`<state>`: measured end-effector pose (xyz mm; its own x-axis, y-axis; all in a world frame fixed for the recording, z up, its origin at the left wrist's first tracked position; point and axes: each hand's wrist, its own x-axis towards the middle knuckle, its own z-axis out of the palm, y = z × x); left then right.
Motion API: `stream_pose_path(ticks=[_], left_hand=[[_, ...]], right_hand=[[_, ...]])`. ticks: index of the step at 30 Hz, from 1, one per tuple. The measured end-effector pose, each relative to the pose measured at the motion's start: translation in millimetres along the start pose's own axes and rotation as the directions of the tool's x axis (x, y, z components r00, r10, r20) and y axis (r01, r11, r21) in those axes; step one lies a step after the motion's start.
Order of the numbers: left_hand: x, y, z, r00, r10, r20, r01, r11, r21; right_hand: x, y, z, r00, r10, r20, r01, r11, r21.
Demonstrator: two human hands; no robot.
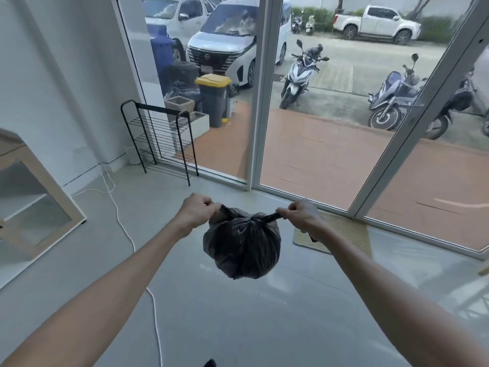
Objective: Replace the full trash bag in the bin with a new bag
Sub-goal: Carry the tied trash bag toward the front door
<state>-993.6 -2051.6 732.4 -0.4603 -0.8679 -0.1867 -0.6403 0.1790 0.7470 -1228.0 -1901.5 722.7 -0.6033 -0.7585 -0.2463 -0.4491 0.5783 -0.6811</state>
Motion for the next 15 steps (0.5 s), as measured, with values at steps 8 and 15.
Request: stream_pose_path(ticks=[8,15], left_hand=[[170.6,11.6,-4.7,0.989,-0.03,0.143,0.028,1.0,0.013],[320.1,26.2,7.8,0.986,-0.046,0.161,0.033,0.996,0.079]], right_hand=[[137.9,-23.2,6.0,0.991,0.131,-0.023,-0.128,0.987,0.1],[289.7,-28.2,14.9,0.983,0.181,0.019,-0.181,0.963,0.2]])
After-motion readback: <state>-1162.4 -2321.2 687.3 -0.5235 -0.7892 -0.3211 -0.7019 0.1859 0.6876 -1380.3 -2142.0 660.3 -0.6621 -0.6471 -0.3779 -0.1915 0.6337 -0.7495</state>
